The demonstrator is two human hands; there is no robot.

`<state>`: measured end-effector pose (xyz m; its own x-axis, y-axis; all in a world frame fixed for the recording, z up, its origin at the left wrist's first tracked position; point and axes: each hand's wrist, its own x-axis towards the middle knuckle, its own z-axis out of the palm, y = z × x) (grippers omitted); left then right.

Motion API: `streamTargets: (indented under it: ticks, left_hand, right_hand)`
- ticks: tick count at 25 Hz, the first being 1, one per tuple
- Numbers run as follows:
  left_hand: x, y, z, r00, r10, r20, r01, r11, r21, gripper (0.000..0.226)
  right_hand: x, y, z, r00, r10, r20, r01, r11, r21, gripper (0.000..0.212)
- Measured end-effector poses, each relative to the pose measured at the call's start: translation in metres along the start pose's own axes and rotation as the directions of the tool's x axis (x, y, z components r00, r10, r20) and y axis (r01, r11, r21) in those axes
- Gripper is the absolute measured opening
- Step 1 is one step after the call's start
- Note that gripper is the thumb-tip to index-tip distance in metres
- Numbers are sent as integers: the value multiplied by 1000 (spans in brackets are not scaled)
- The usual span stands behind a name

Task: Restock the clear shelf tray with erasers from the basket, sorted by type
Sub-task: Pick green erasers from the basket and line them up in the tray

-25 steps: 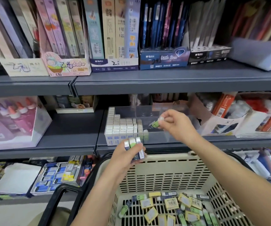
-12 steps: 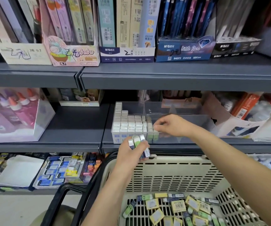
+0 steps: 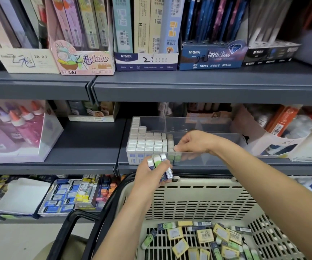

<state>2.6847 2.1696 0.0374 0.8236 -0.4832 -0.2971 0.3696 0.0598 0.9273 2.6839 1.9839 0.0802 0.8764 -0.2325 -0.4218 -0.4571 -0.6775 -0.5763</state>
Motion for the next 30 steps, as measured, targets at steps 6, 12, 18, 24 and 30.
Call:
streamTargets:
  ticks: [6,12,18,24,30]
  left_hand:
    - [-4,2,-1,998,2,70,0,1000,-26,16]
    - [-8,3,1,977,44,207,-54,997,46,20]
    - [-2,6,-8,988,134,79,-135,991,11,11]
    - [1,8,-15,986,156,61,-155,988,-19,6]
    - [3,6,-14,987,145,63,-146,989,4,5]
  right_hand:
    - [-21,-7,4,926,-145,-350,99,984,-146,29]
    - [-55,-13,29,942,-307,-139,329,927,179,6]
    - [-44,1,-9,878,-98,-469,337,822,459,8]
    - [-15,5,1,839,-157,-520,216,975,53,9]
    - [-8,5,15,901,-186,-393,165,982,-88,18]
